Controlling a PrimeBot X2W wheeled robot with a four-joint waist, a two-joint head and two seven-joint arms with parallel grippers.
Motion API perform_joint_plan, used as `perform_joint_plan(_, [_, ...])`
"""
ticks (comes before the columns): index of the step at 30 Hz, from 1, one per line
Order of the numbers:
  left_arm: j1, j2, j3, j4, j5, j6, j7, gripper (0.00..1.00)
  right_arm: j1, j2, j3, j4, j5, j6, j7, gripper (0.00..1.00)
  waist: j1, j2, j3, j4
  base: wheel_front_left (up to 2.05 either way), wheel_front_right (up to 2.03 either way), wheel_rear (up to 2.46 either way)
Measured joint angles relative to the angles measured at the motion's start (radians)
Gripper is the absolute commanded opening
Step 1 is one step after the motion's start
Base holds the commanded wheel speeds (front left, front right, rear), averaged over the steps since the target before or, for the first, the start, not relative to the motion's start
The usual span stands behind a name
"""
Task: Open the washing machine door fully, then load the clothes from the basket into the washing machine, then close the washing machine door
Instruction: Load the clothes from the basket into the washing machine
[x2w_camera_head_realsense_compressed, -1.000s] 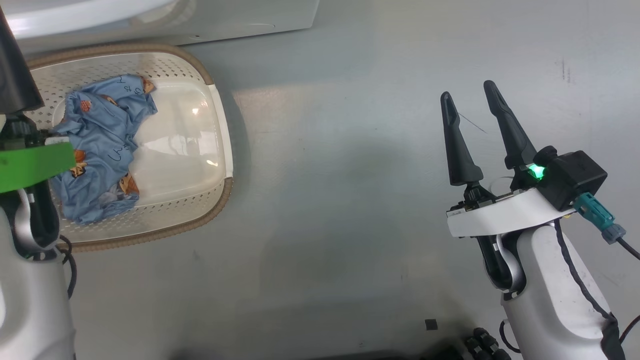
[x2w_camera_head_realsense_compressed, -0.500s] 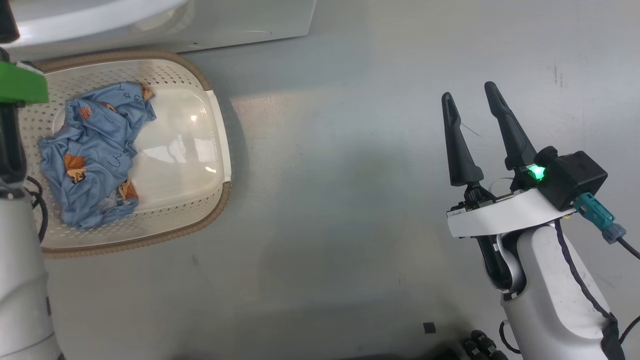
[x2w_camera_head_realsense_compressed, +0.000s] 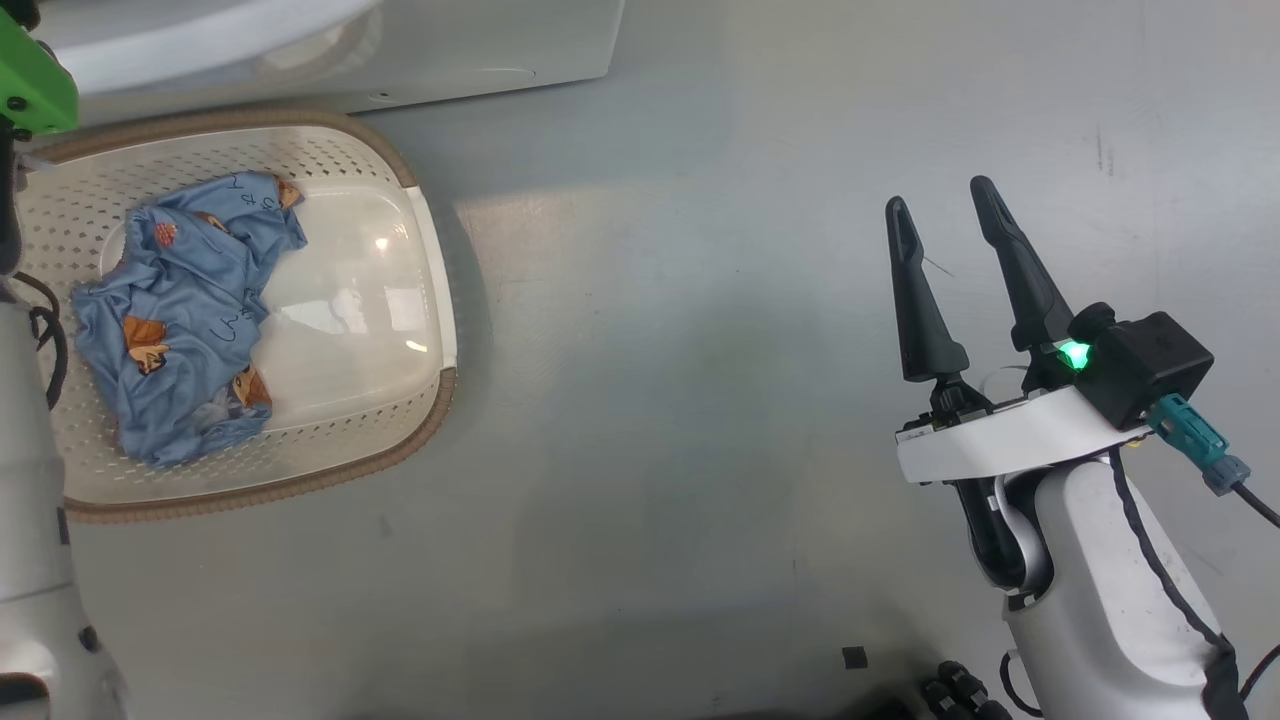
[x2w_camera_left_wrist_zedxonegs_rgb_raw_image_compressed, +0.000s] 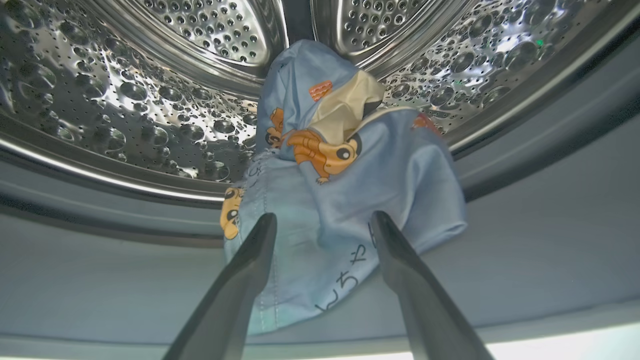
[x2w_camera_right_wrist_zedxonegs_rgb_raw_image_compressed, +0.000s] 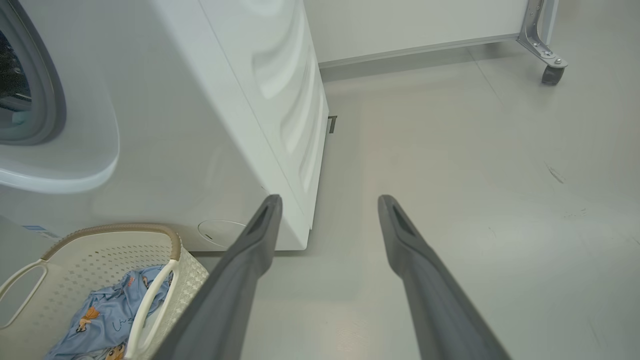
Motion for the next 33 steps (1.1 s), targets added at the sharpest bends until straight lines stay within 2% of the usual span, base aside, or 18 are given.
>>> perform_joint_plan(10, [-0.074, -0.004, 0.013, 0.146, -0.056, 0.031, 0.165, 1.0, 0.005, 0.0, -0.003, -0.001, 0.0, 0.0, 0.0, 1.0, 0.0, 0.0, 0.002, -0.005, 0.0, 0.0, 0.0])
perform_joint_plan(18, [-0.132, -0.004, 0.024, 0.208, -0.061, 0.044, 0.214, 1.0, 0.023, 0.0, -0.001, -0.002, 0.0, 0.0, 0.0, 1.0, 0.0, 0.0, 0.016, -0.007, 0.0, 0.0, 0.0])
perform_joint_plan(19, [-0.134, -0.004, 0.024, 0.211, -0.061, 0.044, 0.214, 0.71, 0.023, 0.0, -0.001, -0.002, 0.0, 0.0, 0.0, 1.0, 0.0, 0.0, 0.018, -0.007, 0.0, 0.0, 0.0])
perform_joint_plan(21, [-0.141, 0.001, 0.012, 0.214, -0.048, 0.048, 0.212, 0.0, 0.023, 0.0, -0.001, -0.002, 0.0, 0.0, 0.0, 1.0, -0.0001, 0.0, 0.022, -0.007, 0.0, 0.0, 0.0])
perform_joint_plan(27, [-0.167, 0.006, -0.011, 0.216, -0.009, 0.053, 0.142, 0.0, 0.023, 0.0, -0.001, -0.007, 0.0, 0.0, 0.0, 1.0, 0.0, 0.0, 0.037, -0.008, 0.0, 0.0, 0.0])
perform_joint_plan(33, [-0.203, 0.023, -0.026, 0.184, 0.042, 0.053, -0.013, 0.0, 0.022, 0.0, -0.002, -0.013, 0.008, 0.0, 0.0, 1.0, 0.0, 0.0, 0.052, -0.008, 0.0, 0.0, 0.0])
